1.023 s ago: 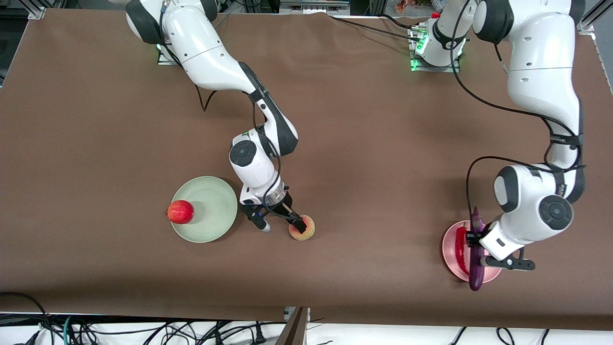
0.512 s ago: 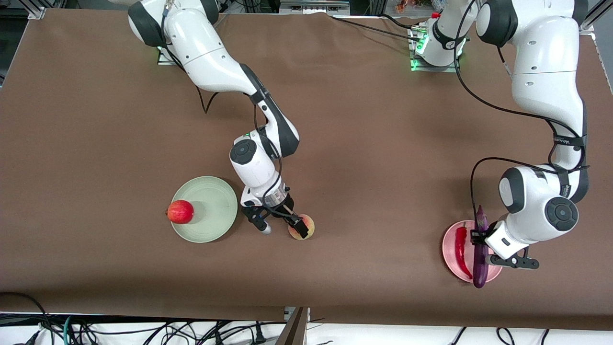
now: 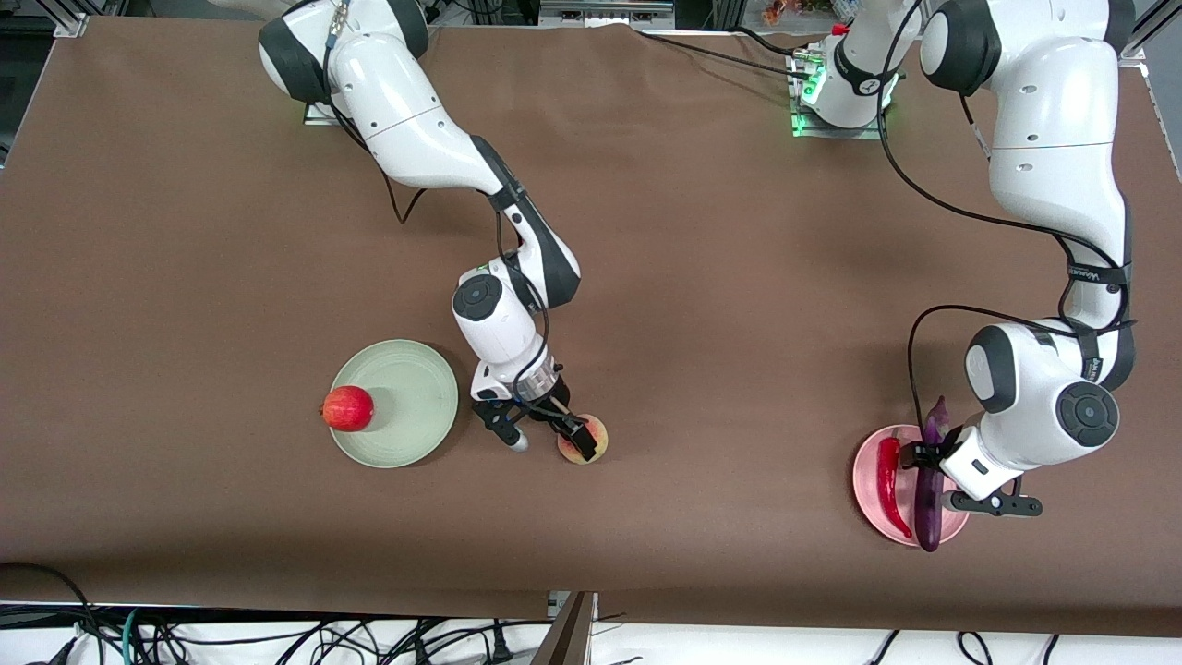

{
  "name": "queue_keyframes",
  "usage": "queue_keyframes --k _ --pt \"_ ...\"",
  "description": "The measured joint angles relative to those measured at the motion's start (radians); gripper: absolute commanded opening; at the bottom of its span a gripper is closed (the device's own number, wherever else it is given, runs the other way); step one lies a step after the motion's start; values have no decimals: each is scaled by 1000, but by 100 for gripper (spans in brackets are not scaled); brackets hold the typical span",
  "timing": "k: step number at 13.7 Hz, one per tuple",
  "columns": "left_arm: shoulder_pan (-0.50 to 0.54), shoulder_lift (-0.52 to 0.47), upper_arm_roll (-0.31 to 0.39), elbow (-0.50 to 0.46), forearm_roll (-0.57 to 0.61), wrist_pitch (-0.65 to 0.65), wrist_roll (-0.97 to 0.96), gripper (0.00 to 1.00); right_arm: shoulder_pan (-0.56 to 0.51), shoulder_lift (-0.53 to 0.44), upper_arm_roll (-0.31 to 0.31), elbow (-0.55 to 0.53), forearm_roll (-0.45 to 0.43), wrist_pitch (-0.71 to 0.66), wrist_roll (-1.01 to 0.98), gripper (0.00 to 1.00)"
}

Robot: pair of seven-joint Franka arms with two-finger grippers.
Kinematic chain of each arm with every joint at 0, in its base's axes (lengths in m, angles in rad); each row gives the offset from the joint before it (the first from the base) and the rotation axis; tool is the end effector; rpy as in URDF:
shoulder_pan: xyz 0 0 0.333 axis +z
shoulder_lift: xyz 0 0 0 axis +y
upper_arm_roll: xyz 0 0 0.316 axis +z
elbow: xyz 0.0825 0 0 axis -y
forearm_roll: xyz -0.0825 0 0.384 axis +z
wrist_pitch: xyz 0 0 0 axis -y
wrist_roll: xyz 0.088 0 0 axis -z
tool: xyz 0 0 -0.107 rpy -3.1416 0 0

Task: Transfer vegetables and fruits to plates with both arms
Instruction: 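Lower the eggplant onto the pink plate while the right gripper grasps the peach, then place the peach on the green plate while the left gripper withdraws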

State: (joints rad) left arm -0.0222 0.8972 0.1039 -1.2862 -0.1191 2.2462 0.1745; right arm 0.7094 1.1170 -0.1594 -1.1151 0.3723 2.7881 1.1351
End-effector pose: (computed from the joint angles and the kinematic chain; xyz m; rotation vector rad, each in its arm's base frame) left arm 0.7541 0.0386 0.2133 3.1314 -0.0988 0.1086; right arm 0.6678 0.4493 0.1877 -2.4265 0.9785 -0.3978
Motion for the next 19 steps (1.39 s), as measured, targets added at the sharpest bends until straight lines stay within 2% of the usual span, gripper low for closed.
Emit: queue_keyframes --k 1,5,7,11,14,16,17,18,19 --pt "-3 -3 -5 6 0 0 -2 100 0 0 0 1 0 -1 -7 1" --pt "-37 -28 -26 18 -1 -77 -67 100 0 -1 -2 8 0 -1 -23 0" --pt "-59 -40 -26 51 -1 -129 -96 100 -10 -19 -11 26 0 -62 -39 0" --pt "-62 -111 -23 87 -2 -249 -104 100 -114 -150 -21 45 1 -438 -212 0" --pt "-61 -204 -18 93 -2 -305 -104 100 -236 -250 -25 39 3 -711 -426 0" --pt "-60 -280 -16 96 -2 -367 -104 100 -324 -300 -25 9 9 -839 -568 1" --pt "-59 -323 -13 96 -2 -387 -104 100 -357 -319 -24 -27 27 -866 -625 16" --pt "-57 -366 -10 94 -1 -414 -104 100 -378 -335 -24 -75 56 -868 -673 43" --pt "-55 -410 -4 88 6 -457 -104 100 -386 -347 -24 -128 81 -853 -710 81"
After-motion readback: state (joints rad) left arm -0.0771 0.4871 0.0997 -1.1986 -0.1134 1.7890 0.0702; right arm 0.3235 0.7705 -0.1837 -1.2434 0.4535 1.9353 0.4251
